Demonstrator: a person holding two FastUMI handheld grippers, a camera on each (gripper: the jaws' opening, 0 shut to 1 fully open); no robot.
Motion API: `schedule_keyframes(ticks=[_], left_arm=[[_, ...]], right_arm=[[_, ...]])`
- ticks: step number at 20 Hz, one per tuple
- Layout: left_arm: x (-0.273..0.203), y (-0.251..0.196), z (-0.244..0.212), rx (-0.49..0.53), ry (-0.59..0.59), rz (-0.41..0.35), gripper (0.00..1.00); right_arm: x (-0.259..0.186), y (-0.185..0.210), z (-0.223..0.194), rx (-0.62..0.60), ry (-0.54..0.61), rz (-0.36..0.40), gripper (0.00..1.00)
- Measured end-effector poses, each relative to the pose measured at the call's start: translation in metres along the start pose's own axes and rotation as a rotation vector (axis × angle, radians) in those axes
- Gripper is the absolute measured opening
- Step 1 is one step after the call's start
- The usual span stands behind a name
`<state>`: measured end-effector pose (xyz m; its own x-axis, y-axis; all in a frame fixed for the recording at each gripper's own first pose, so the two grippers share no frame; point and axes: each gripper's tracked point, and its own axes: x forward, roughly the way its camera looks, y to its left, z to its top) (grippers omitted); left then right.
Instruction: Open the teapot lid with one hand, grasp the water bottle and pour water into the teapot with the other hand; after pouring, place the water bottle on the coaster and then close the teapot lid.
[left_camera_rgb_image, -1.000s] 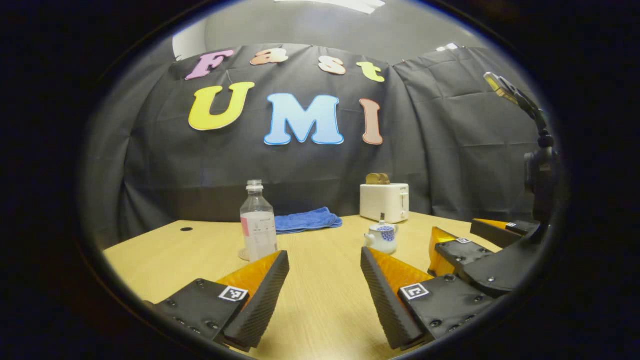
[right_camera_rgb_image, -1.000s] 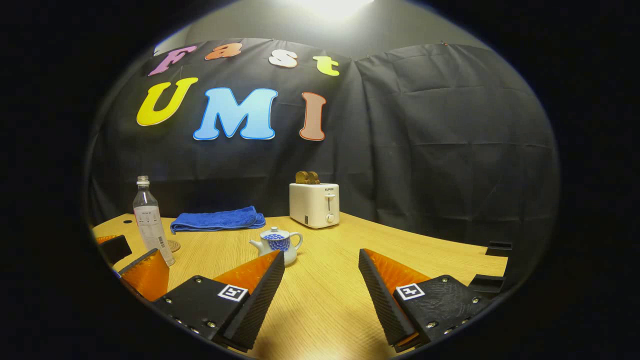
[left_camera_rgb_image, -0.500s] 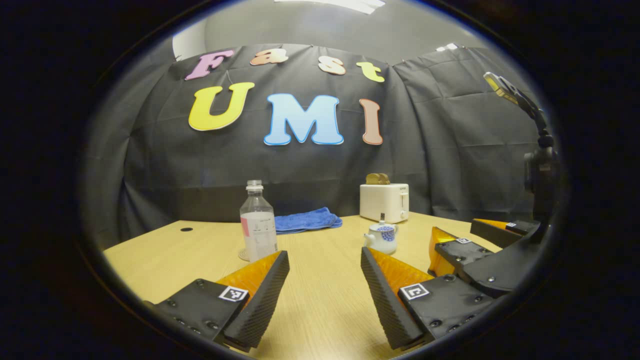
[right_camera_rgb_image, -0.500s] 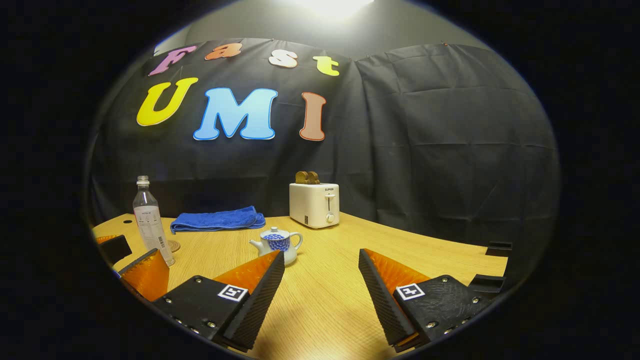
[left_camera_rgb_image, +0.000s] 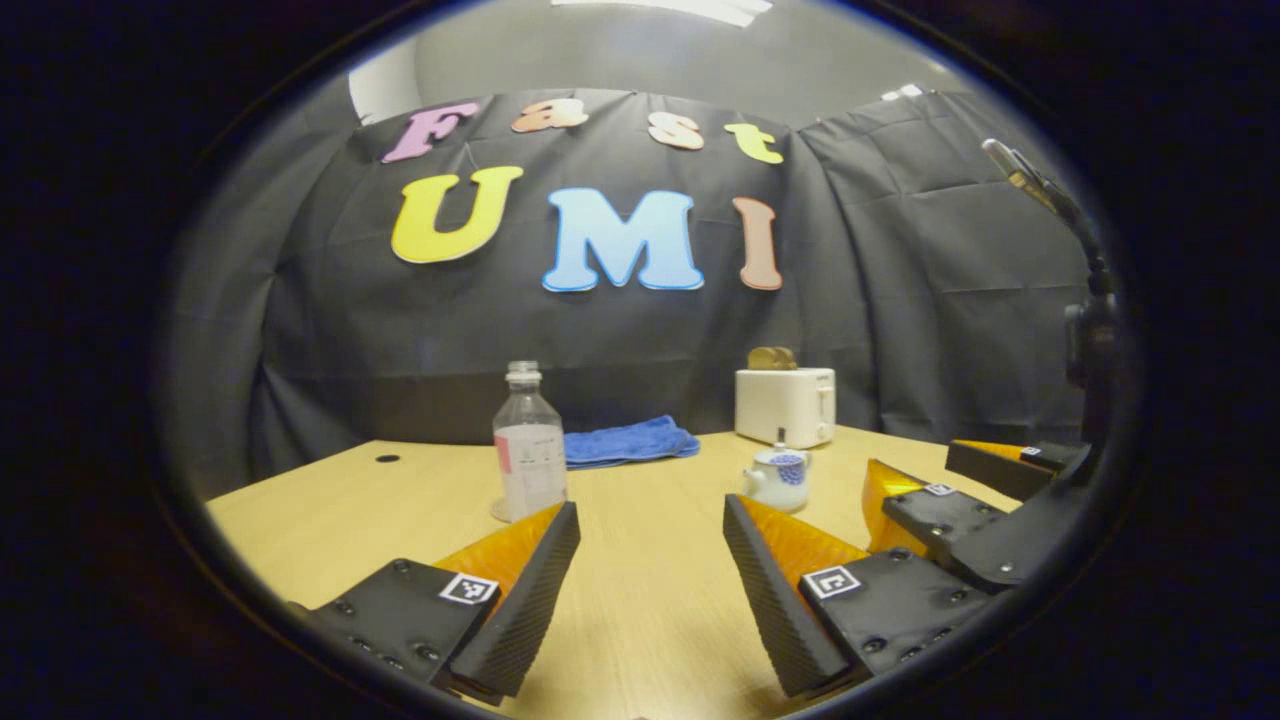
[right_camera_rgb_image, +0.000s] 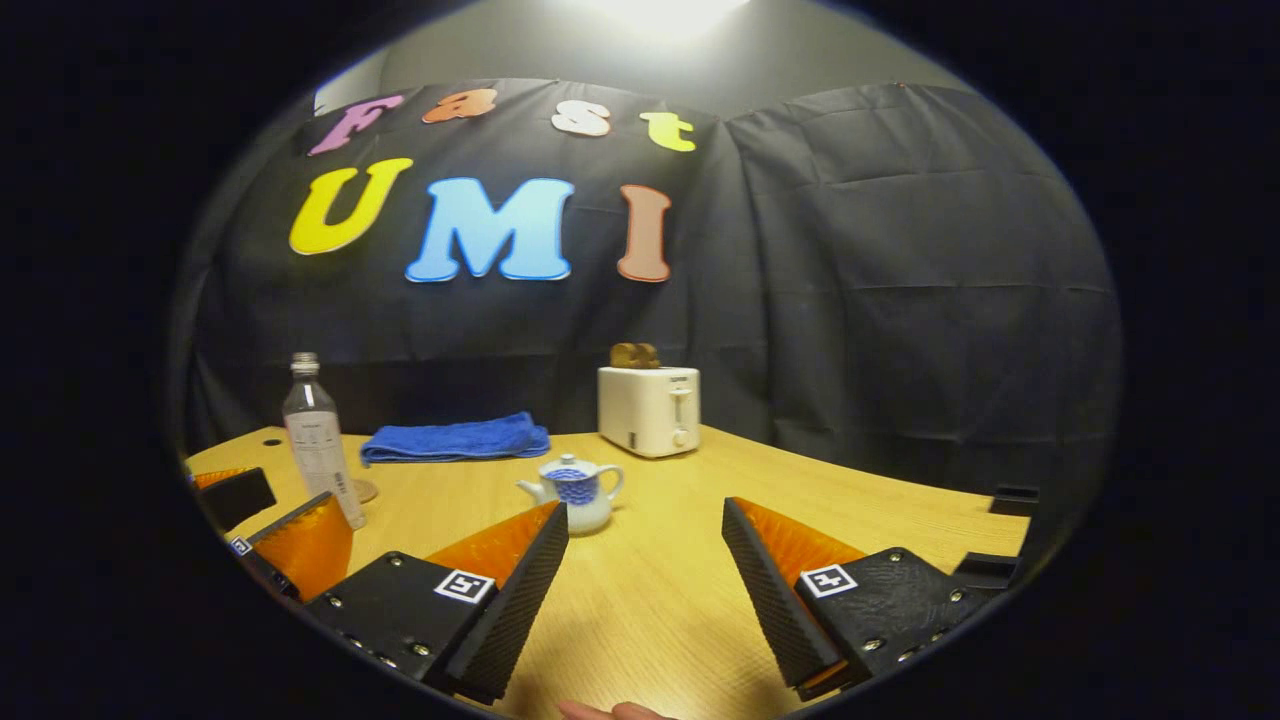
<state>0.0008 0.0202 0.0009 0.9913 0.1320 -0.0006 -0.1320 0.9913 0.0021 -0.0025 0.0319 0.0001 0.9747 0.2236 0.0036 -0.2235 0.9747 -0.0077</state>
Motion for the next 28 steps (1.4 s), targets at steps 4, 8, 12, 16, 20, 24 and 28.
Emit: schedule_keyframes(ticks=[4, 8, 12, 16, 20, 24, 28], left_arm=[[0.000, 0.015, -0.001, 0.003, 0.006, 0.109, 1.00], [0.003, 0.005, -0.003, 0.005, 0.016, 0.052, 1.00], [0.005, 0.003, 0.000, -0.001, 0.004, 0.036, 1.00], [0.006, -0.001, 0.001, -0.001, 0.002, 0.022, 1.00], [0.019, -0.002, -0.002, -0.020, 0.022, 0.003, 1.00], [0.045, 0.017, 0.014, -0.038, 0.007, 0.036, 1.00], [0.064, 0.035, 0.025, -0.030, -0.005, 0.063, 1.00]], right_arm=[[0.005, 0.014, 0.000, -0.004, 0.002, 0.171, 0.96], [0.006, 0.013, 0.001, -0.002, 0.001, 0.156, 0.96], [0.006, 0.024, 0.001, -0.008, 0.003, 0.260, 0.96], [0.013, 0.022, -0.001, -0.026, 0.016, 0.272, 0.96], [0.031, 0.016, 0.000, -0.073, 0.043, 0.259, 0.96], [0.068, 0.009, 0.008, -0.060, 0.060, 0.238, 0.96], [0.106, 0.005, 0.001, -0.073, 0.101, 0.213, 0.96]])
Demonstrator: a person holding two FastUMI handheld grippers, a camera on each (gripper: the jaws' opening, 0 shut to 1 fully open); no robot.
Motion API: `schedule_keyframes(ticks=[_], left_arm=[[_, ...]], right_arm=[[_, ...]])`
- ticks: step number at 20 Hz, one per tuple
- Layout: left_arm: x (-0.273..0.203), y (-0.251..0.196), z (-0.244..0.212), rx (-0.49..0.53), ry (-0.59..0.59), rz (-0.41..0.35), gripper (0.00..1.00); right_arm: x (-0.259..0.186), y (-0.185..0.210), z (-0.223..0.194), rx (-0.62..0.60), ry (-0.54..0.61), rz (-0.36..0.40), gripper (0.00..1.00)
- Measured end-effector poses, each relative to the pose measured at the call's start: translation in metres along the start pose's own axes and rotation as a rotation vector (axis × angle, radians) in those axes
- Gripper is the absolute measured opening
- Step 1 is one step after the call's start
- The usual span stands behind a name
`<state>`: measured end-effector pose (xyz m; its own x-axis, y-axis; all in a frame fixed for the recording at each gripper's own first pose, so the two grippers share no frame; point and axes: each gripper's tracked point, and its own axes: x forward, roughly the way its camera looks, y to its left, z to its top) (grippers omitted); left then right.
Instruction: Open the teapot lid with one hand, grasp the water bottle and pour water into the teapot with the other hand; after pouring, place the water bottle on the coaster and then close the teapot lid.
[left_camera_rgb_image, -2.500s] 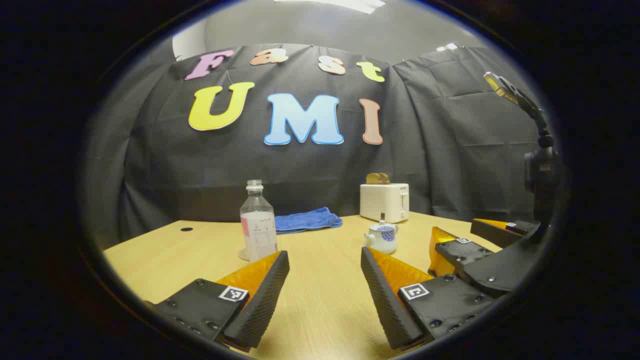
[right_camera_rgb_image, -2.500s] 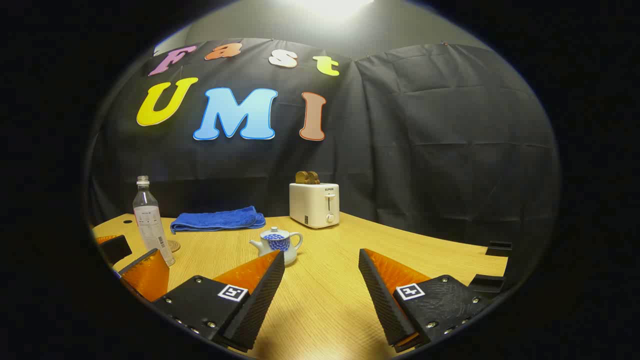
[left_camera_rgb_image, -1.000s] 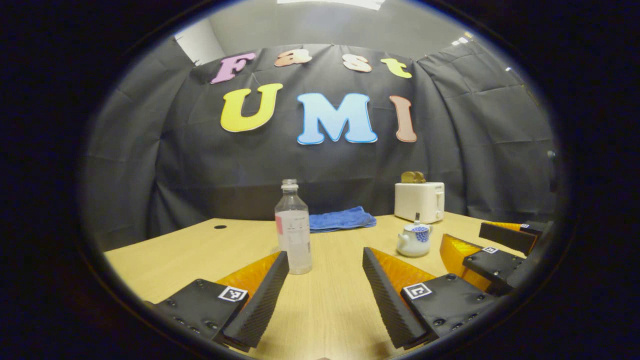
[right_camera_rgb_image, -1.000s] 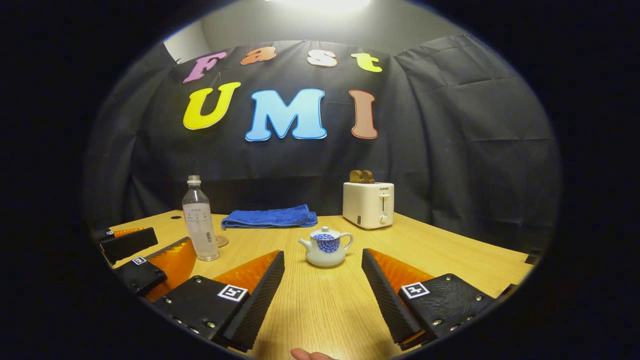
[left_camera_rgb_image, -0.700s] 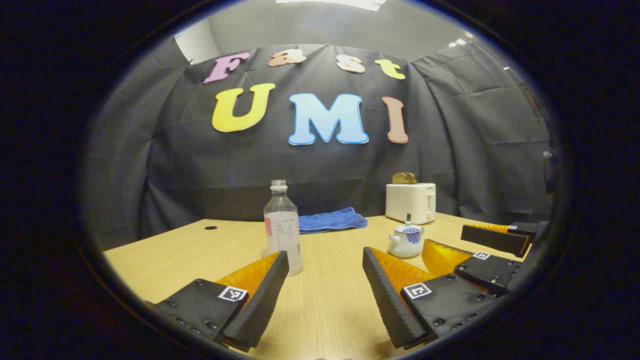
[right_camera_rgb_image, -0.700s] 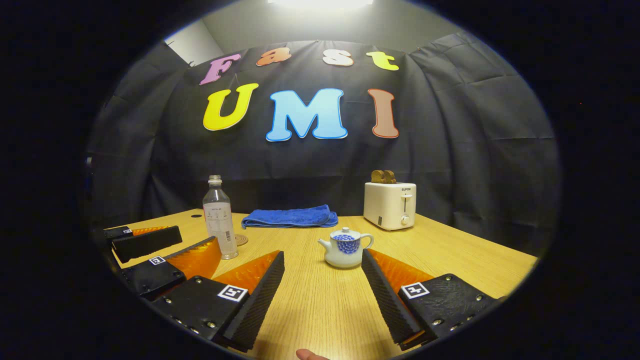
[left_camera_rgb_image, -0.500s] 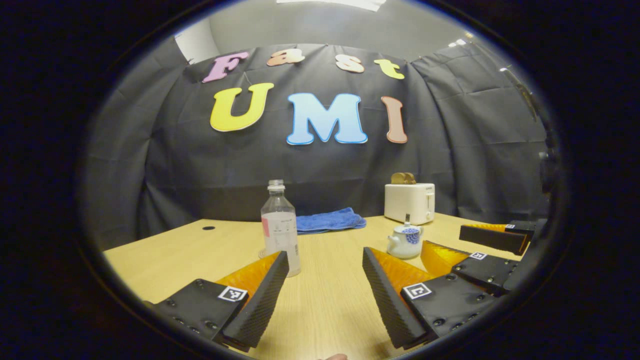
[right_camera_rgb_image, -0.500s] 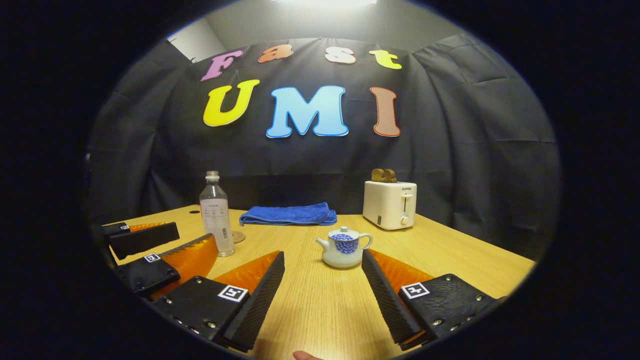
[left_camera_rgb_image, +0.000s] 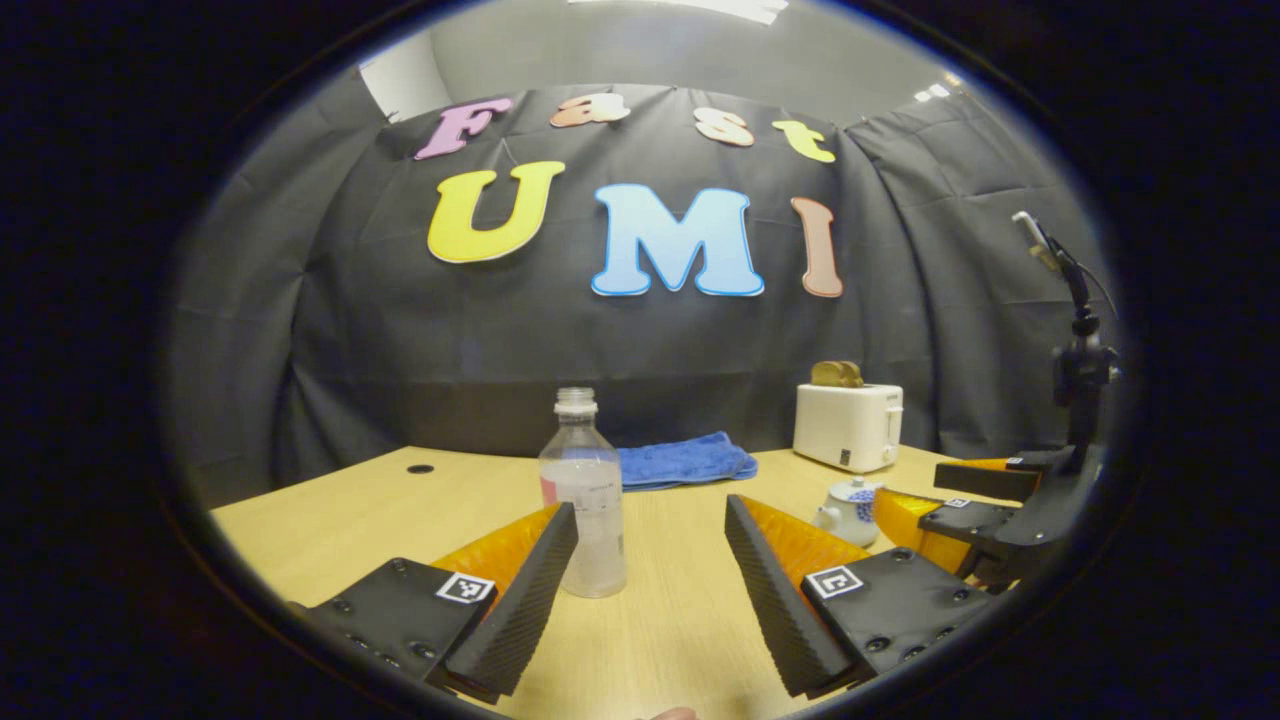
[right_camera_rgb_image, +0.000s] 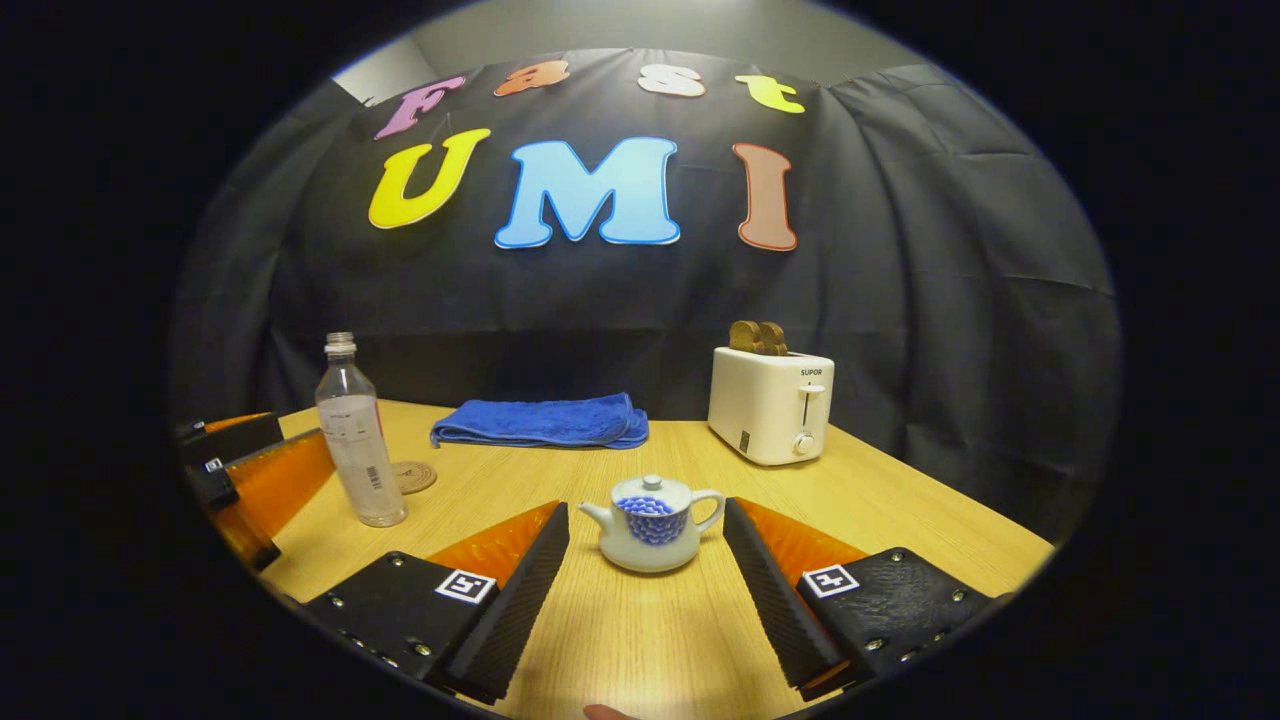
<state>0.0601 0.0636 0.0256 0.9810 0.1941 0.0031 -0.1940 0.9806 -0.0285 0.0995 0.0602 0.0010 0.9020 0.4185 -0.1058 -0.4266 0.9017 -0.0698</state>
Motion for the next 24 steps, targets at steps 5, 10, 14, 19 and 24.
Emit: schedule_keyframes(ticks=[5, 10, 14, 19, 24], left_arm=[[0.016, 0.015, 0.006, -0.005, 0.000, 0.023, 1.00], [0.032, 0.025, 0.001, -0.024, 0.016, 0.028, 1.00], [0.036, 0.032, -0.005, -0.034, 0.033, 0.039, 1.00], [0.038, 0.033, -0.006, -0.033, 0.037, 0.037, 1.00], [0.037, 0.034, -0.003, -0.031, 0.035, 0.036, 1.00]], right_arm=[[0.039, -0.005, -0.005, -0.022, 0.025, -0.007, 0.92], [0.065, -0.008, 0.001, 0.004, 0.028, -0.005, 0.80], [0.074, -0.005, 0.003, -0.002, 0.019, 0.002, 0.57], [0.072, -0.004, 0.004, -0.024, 0.032, -0.016, 0.38], [0.075, -0.003, 0.003, -0.049, 0.037, -0.030, 0.12]])
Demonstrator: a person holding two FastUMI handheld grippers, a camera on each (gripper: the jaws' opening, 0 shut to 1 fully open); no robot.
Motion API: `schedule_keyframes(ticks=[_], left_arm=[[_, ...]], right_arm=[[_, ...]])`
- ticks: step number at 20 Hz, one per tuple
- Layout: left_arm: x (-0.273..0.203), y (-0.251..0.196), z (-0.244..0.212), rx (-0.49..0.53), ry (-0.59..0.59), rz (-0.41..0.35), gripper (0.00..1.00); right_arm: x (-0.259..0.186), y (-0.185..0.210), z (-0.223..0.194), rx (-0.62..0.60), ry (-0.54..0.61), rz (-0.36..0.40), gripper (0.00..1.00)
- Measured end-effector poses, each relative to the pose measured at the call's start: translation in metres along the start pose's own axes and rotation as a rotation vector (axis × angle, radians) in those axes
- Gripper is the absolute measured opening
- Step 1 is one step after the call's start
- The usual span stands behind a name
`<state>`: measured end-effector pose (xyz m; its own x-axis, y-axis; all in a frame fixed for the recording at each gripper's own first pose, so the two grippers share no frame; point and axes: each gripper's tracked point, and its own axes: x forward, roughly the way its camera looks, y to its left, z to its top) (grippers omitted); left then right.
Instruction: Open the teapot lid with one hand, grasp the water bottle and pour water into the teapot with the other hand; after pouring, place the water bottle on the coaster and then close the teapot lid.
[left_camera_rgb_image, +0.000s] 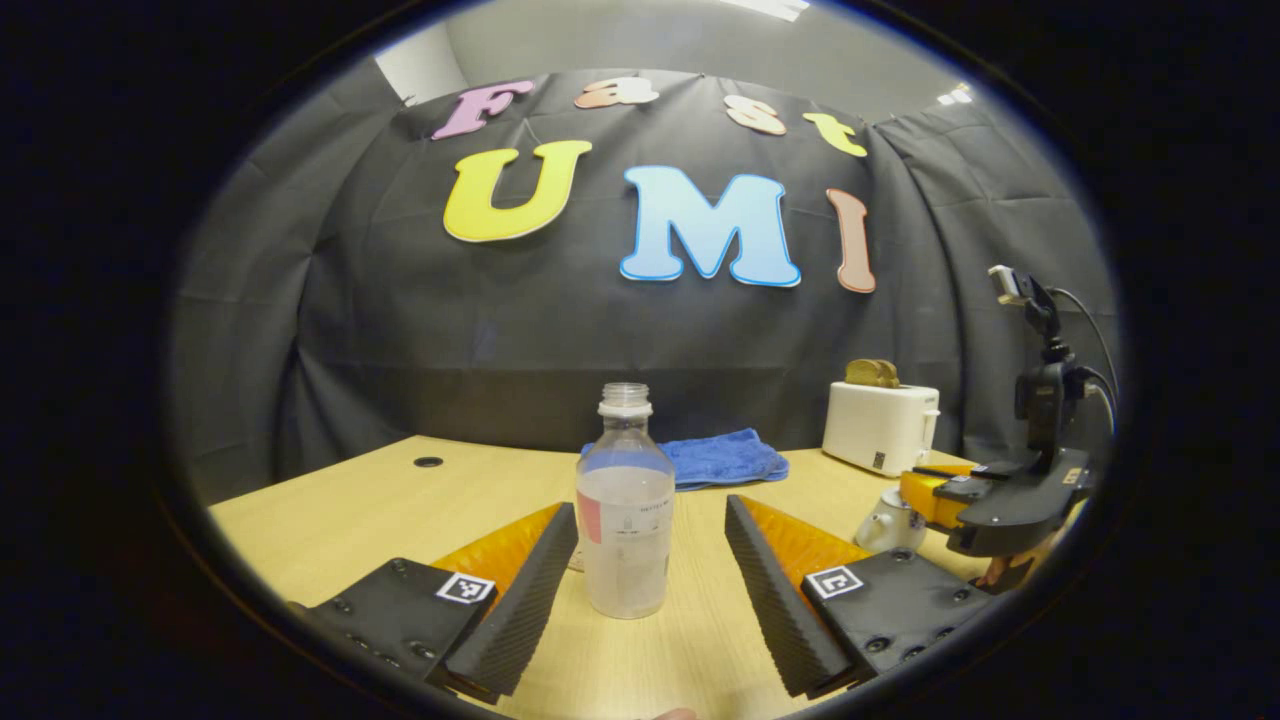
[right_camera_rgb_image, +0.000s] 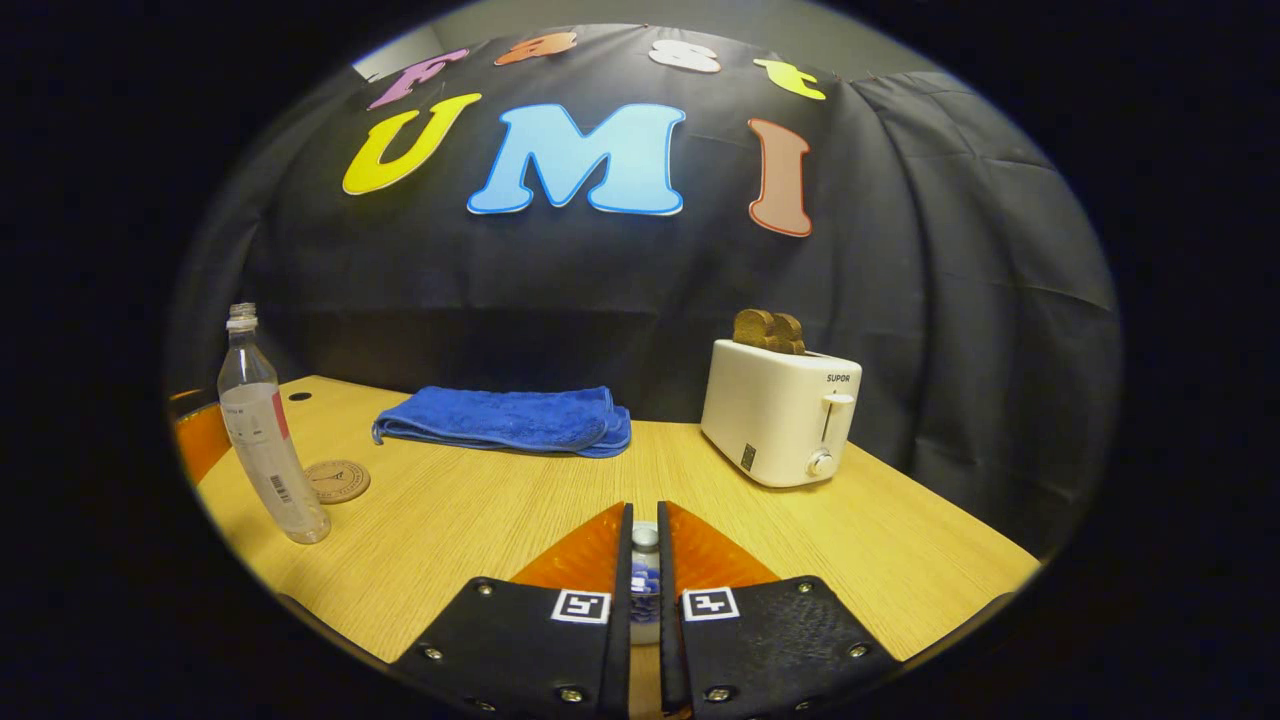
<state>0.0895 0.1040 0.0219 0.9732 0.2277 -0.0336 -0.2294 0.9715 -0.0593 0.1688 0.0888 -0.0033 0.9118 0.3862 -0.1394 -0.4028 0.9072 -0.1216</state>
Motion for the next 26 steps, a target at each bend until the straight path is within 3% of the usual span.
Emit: schedule_keyframes(ticks=[2, 5, 15, 26], left_arm=[[0.000, 0.002, -0.001, -0.003, 0.000, 0.003, 1.00], [0.001, 0.002, -0.007, -0.013, 0.016, 0.005, 1.00], [0.008, 0.000, -0.006, -0.013, 0.017, 0.008, 1.00], [0.052, 0.016, -0.028, -0.011, 0.061, 0.074, 1.00]], right_arm=[[0.000, -0.001, 0.000, -0.014, -0.006, -0.002, 0.12], [0.001, -0.001, 0.001, -0.009, -0.010, -0.006, 0.01], [-0.017, -0.002, 0.024, 0.025, -0.086, 0.010, 0.01], [-0.029, 0.008, 0.028, 0.008, -0.119, 0.053, 0.02]])
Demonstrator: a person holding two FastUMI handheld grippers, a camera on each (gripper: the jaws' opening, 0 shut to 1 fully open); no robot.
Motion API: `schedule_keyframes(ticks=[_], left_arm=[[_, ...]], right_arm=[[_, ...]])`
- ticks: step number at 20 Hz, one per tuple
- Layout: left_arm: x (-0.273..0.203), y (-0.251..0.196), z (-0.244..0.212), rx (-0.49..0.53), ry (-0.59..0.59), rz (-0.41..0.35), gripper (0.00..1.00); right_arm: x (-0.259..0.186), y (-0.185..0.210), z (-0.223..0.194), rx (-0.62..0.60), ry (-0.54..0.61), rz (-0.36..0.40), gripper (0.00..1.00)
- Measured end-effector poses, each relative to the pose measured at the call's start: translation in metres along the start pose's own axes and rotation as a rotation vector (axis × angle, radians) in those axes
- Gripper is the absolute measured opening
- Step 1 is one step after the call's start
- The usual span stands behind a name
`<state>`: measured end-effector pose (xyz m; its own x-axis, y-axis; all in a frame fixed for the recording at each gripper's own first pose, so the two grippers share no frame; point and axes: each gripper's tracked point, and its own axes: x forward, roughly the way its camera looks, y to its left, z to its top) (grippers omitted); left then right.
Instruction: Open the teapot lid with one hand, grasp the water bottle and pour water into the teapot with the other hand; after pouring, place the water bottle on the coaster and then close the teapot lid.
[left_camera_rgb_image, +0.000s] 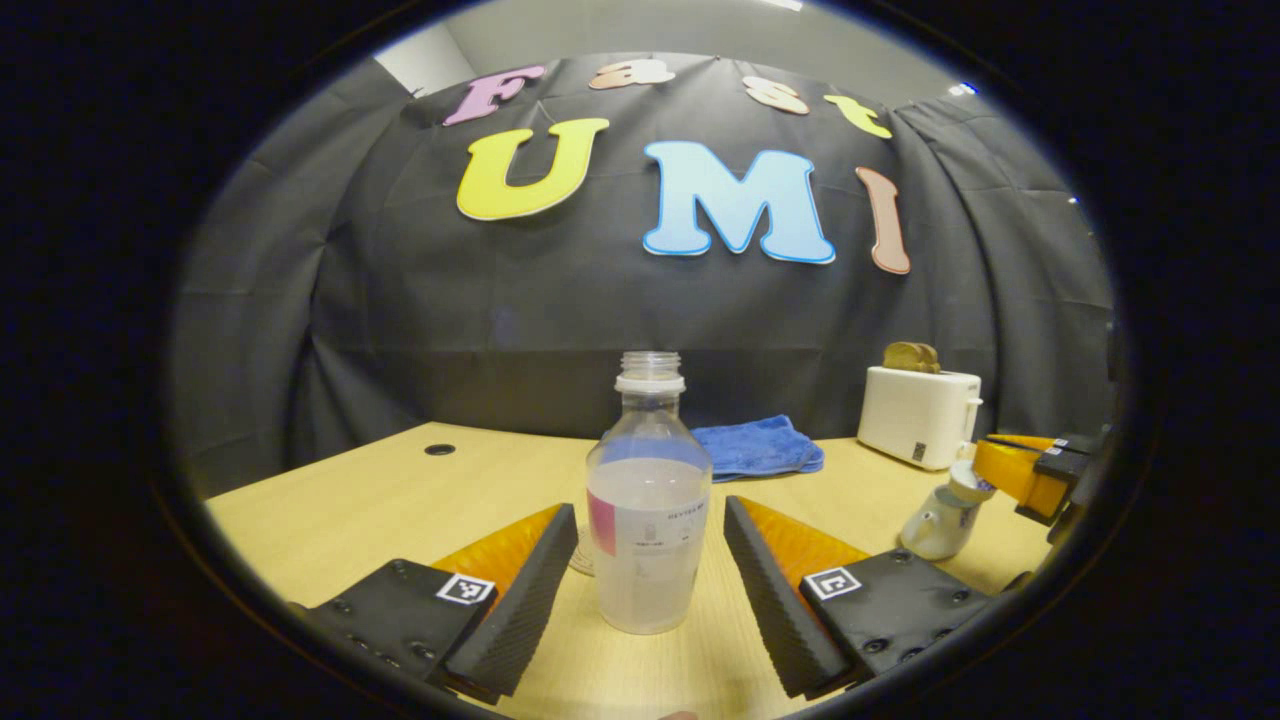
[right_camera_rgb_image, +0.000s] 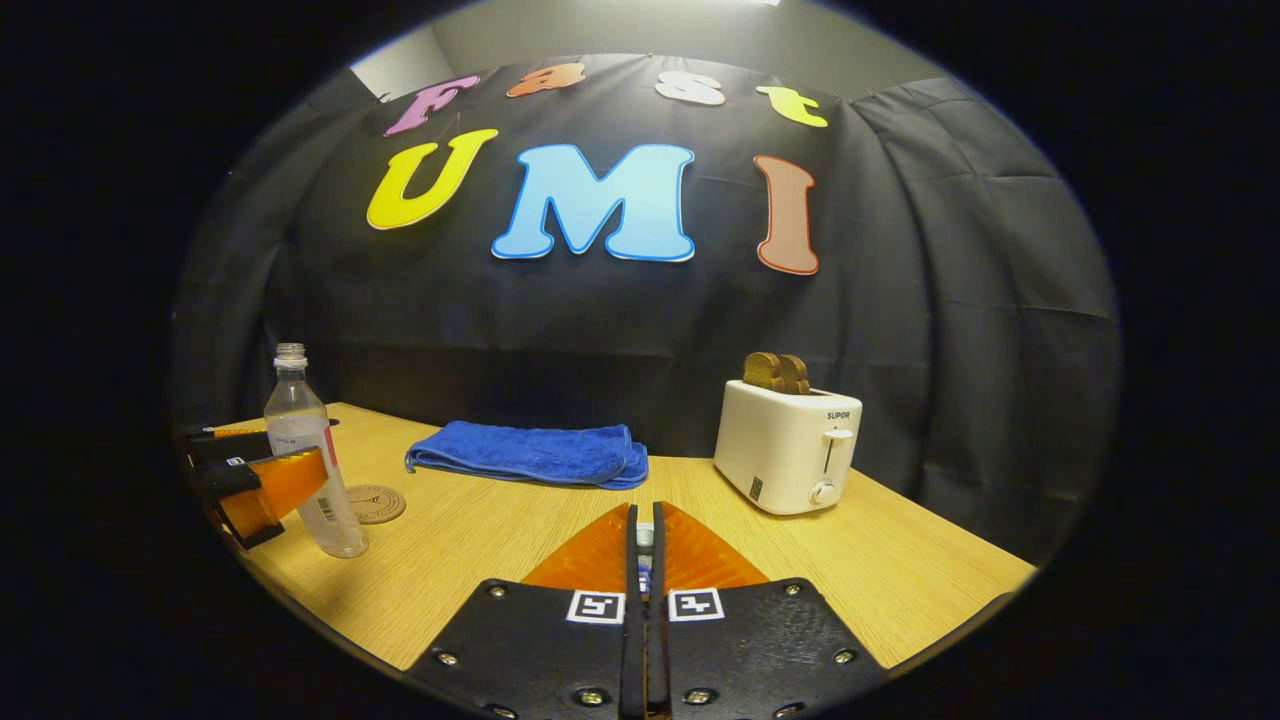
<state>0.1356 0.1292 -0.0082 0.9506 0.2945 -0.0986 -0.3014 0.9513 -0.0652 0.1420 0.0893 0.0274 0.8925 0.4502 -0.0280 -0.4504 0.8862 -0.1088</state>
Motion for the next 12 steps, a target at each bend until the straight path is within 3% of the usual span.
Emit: schedule_keyframes(ticks=[5, 7, 12], left_arm=[[0.022, 0.002, -0.009, 0.014, 0.018, 0.008, 1.00], [0.024, 0.002, -0.008, 0.015, 0.018, 0.003, 0.88], [0.022, 0.002, -0.008, 0.059, 0.026, 0.004, 0.85]], right_arm=[[-0.004, 0.003, -0.001, 0.008, 0.006, 0.017, 0.02], [-0.010, 0.006, 0.004, 0.009, -0.003, 0.023, 0.01], [-0.044, 0.015, 0.008, -0.010, -0.016, 0.055, 0.01]])
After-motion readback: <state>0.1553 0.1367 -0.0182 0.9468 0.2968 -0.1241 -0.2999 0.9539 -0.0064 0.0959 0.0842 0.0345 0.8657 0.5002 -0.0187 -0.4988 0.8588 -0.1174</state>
